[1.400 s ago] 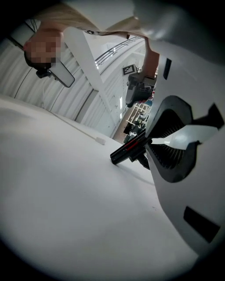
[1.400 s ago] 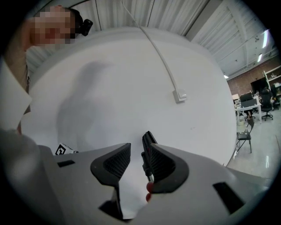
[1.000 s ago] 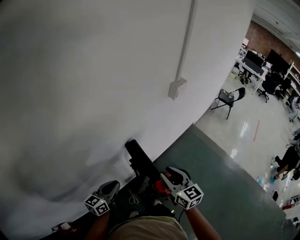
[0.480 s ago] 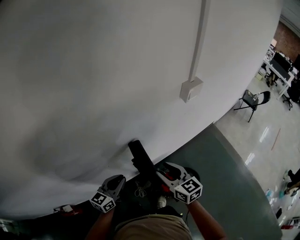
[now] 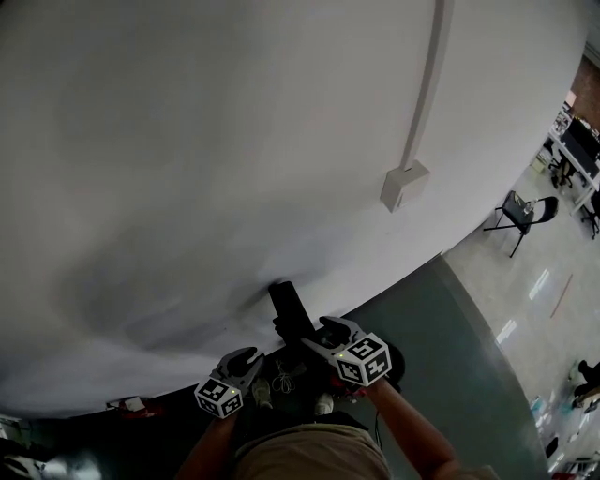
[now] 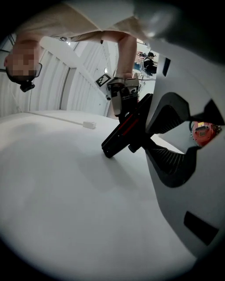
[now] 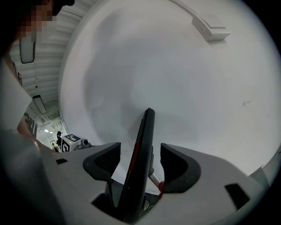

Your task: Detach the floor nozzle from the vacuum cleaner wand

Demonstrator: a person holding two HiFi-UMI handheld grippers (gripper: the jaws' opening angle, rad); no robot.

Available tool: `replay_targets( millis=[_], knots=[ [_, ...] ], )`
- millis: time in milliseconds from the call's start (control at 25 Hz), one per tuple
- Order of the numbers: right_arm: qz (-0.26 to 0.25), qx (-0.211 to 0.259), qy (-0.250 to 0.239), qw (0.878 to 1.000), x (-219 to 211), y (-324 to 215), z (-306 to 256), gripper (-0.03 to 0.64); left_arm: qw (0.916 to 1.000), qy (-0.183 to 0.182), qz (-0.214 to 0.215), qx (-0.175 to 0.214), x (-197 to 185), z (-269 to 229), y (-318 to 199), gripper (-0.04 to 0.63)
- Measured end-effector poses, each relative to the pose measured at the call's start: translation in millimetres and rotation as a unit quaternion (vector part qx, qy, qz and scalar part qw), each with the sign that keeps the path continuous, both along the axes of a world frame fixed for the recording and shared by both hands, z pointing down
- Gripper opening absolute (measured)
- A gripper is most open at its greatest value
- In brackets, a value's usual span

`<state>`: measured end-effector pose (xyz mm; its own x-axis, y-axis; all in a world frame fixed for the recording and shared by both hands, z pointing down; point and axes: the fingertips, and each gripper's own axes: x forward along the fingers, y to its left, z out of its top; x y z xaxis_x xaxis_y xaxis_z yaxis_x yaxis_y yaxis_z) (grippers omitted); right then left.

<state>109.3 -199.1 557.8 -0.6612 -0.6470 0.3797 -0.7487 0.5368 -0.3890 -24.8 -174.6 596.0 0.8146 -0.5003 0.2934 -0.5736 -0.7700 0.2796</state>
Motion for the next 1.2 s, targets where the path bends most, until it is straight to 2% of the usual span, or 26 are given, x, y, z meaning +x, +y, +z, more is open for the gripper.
replay_targets(
  millis=[80, 320, 400, 520, 600, 680, 880, 1000, 1200],
  knots=[
    [-0.008, -0.021, 0.002, 1.000, -9, -7, 12, 0.277, 0.9996, -0.020, 0.019, -0.010, 6, 20, -5, 0.116],
    [-0.059, -0.092, 0.053, 0.993, -34, -12, 42, 0.282, 0.9952, -0.056, 0.059, -0.055, 35, 89, -26, 0.220],
    [-0.059, -0.099, 0.071, 0.991, -37, -17, 45, 0.282, 0.9913, -0.089, 0.078, -0.059, 44, 113, -33, 0.240],
    [-0.054, -0.107, 0.098, 0.988, -39, -22, 50, 0.281, 0.9811, -0.154, 0.102, -0.058, 51, 156, -39, 0.259],
    [-0.053, -0.114, 0.107, 0.986, -44, -26, 53, 0.281, 0.9757, -0.180, 0.110, -0.060, 52, 181, -46, 0.264],
    [-0.054, -0.127, 0.110, 0.984, -50, -29, 57, 0.280, 0.9751, -0.179, 0.116, -0.061, 57, 193, -53, 0.264],
    [-0.042, -0.145, 0.113, 0.982, -55, -32, 62, 0.255, 0.9760, -0.146, 0.154, -0.047, 82, 199, -64, 0.256],
    [-0.032, -0.149, 0.115, 0.982, -53, -28, 62, 0.248, 0.9750, -0.144, 0.165, -0.039, 86, 201, -62, 0.180],
    [-0.042, -0.156, 0.118, 0.980, -41, -13, 58, 0.245, 0.9721, -0.148, 0.182, -0.001, 97, 195, -46, 0.166]
  ],
)
